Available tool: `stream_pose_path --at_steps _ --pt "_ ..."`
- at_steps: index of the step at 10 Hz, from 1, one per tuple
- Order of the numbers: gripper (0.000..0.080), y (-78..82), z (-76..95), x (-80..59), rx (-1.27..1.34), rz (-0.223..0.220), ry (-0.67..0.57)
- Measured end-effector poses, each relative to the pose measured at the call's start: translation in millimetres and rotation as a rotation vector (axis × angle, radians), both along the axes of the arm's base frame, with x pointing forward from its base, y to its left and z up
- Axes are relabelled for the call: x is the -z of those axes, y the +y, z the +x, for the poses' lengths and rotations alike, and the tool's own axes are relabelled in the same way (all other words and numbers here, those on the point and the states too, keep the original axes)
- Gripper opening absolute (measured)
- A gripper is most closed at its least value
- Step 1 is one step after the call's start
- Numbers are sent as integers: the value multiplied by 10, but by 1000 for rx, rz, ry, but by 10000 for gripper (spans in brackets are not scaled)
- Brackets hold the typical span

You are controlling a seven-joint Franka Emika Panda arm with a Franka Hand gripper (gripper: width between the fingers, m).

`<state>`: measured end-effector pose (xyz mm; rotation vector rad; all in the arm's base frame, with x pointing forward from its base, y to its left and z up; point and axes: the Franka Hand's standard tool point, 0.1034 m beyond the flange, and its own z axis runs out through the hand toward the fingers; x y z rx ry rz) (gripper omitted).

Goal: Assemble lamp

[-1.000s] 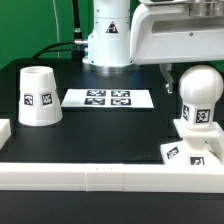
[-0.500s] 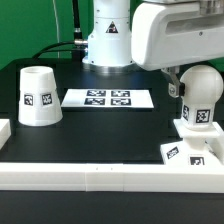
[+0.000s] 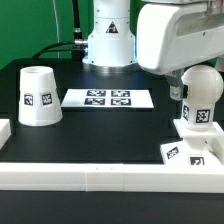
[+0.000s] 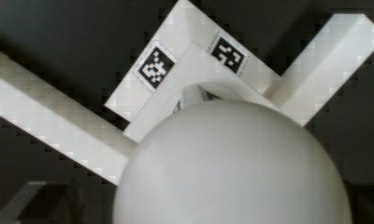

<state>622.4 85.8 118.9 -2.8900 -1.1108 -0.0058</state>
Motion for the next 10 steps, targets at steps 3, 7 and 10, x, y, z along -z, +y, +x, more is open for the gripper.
stream_pose_path --at_steps 3,7,10 --pt "699 27 27 -5 -340 -38 -29" --pt "699 94 29 13 -710 -67 -24" --pt "699 160 25 16 -870 -80 -27"
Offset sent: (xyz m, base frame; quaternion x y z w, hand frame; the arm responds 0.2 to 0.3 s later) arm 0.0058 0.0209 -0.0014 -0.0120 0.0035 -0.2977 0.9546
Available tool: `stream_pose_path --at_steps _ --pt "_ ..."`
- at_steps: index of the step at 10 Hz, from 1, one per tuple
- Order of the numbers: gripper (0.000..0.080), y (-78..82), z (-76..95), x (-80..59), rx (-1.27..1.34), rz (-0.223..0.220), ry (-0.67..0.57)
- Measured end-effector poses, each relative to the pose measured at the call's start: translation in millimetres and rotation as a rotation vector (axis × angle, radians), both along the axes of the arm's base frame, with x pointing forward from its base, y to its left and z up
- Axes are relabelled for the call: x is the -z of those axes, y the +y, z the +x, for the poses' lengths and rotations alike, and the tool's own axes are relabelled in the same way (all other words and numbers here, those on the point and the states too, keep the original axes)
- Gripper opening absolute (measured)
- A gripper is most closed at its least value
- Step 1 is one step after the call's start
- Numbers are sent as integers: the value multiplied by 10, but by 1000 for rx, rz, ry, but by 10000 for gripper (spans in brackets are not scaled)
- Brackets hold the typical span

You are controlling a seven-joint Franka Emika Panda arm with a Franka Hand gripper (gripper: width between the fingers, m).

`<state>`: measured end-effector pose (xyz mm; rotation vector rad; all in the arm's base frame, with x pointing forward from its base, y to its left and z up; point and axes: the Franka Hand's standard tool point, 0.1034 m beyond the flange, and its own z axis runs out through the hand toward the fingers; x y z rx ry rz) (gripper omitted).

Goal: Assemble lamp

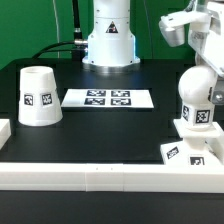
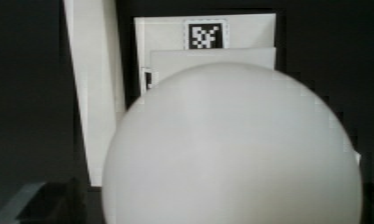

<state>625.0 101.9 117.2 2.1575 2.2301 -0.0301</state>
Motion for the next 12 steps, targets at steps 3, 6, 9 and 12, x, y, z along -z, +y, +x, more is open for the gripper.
stream_pose_path --at_steps 3,6,9,12 --pt "699 -97 10 6 -159 -23 5" --pt "583 -139 16 7 -227 -33 8" --pt "577 -150 18 6 -223 -33 8" --pt "577 -163 17 7 -142 -29 5"
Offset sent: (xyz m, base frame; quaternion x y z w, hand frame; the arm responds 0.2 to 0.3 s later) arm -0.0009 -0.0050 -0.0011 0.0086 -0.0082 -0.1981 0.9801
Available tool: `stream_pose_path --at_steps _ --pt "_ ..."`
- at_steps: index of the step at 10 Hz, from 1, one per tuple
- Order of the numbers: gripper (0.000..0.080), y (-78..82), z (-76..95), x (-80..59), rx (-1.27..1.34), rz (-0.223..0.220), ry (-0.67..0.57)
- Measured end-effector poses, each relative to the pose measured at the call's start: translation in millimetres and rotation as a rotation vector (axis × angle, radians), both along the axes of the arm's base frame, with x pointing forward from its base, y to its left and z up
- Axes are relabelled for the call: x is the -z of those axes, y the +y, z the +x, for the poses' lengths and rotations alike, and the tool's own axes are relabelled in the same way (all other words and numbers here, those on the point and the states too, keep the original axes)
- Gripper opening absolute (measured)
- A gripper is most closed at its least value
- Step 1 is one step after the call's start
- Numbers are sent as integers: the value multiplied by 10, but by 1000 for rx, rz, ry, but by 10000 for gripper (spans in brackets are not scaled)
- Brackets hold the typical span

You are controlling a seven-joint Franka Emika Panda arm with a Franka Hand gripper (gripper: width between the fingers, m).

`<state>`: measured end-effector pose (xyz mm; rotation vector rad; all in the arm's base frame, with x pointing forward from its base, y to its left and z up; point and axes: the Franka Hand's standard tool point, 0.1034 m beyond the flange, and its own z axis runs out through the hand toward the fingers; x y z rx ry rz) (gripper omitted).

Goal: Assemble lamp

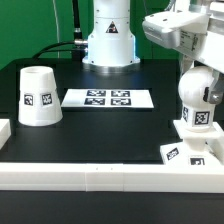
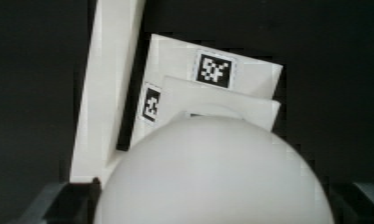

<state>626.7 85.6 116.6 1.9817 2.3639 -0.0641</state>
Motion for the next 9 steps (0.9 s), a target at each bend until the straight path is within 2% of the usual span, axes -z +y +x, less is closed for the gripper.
stream_pose_path --at_steps 5,9 --pt "580 0 -43 12 619 9 -9" --pt "580 10 -47 13 913 4 -22"
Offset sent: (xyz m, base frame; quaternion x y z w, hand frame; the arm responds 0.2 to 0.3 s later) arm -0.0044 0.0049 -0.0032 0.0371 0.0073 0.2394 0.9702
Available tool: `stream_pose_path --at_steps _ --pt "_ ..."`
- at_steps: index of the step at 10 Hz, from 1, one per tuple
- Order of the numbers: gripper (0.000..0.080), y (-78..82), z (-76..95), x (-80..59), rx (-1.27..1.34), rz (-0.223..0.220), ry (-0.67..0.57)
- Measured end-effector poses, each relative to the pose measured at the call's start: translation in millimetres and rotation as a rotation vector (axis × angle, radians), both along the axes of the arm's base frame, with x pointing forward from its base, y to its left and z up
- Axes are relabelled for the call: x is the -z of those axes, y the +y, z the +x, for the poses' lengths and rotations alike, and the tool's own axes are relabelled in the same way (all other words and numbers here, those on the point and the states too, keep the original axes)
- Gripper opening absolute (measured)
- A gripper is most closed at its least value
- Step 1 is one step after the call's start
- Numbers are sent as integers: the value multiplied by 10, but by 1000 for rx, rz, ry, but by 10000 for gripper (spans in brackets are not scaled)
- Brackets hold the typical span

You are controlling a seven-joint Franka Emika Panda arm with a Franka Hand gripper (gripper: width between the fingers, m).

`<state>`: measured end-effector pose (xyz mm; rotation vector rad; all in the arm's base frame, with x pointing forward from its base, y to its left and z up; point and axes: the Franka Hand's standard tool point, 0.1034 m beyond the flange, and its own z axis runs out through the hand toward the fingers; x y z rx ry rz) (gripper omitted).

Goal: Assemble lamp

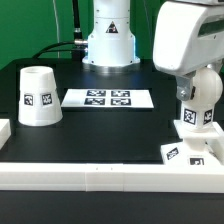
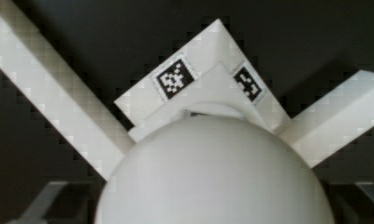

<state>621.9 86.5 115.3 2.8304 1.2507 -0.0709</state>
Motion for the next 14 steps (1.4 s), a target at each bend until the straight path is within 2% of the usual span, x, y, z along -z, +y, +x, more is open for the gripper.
stream_pose_path --at_steps 4,7,14 --pt "580 13 -3 2 273 -6 -16" --pt "580 50 -12 2 593 -13 -34" --pt "580 64 -17 2 1259 3 -37"
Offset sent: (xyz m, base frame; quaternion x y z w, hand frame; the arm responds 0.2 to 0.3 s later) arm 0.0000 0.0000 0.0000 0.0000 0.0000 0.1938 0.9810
